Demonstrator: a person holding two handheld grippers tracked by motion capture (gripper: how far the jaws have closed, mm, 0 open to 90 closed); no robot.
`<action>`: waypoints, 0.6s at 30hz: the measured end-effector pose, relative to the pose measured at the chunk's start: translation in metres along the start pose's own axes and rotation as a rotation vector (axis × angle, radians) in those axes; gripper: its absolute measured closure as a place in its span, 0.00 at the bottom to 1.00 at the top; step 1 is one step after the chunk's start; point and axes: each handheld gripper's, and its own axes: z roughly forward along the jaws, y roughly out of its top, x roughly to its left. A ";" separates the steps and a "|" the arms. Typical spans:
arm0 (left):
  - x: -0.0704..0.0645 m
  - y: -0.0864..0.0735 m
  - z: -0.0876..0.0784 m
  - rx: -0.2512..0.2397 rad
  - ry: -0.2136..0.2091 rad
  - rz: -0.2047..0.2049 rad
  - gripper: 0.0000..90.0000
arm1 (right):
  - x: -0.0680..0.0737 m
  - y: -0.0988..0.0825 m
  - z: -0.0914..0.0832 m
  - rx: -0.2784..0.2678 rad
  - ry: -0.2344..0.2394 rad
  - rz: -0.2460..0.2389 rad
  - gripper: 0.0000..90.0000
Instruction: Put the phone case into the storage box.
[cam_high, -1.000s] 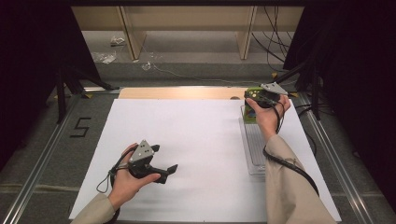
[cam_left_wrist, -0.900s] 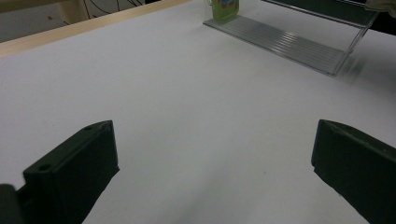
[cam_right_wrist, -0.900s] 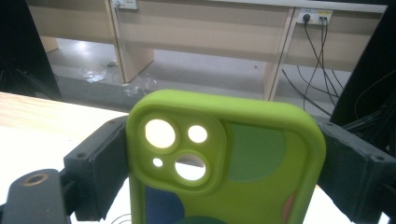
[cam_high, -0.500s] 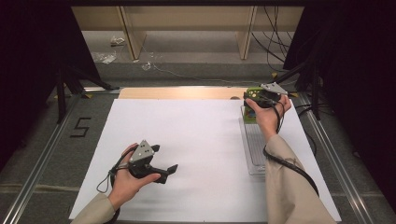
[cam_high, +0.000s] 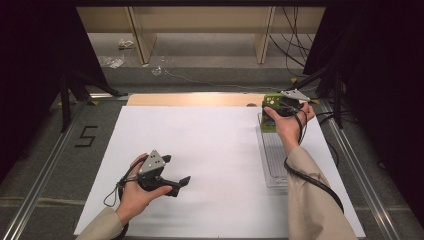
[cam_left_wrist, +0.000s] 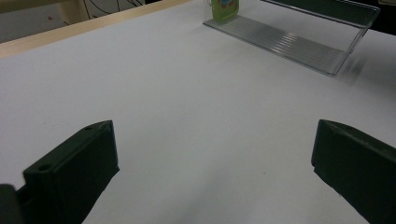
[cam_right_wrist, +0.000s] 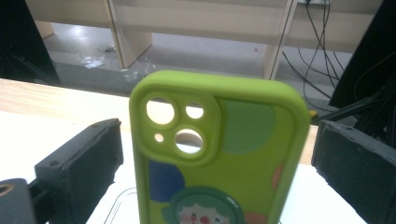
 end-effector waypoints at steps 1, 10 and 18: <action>0.000 0.000 0.000 0.000 0.000 0.000 0.00 | 0.000 0.000 -0.001 0.006 0.002 0.000 0.03; 0.000 0.000 0.001 0.002 0.000 -0.001 0.00 | 0.000 -0.004 -0.012 0.035 0.010 0.004 0.03; 0.000 0.000 0.001 0.002 0.000 -0.002 0.00 | 0.002 -0.006 -0.022 0.055 0.019 -0.006 0.04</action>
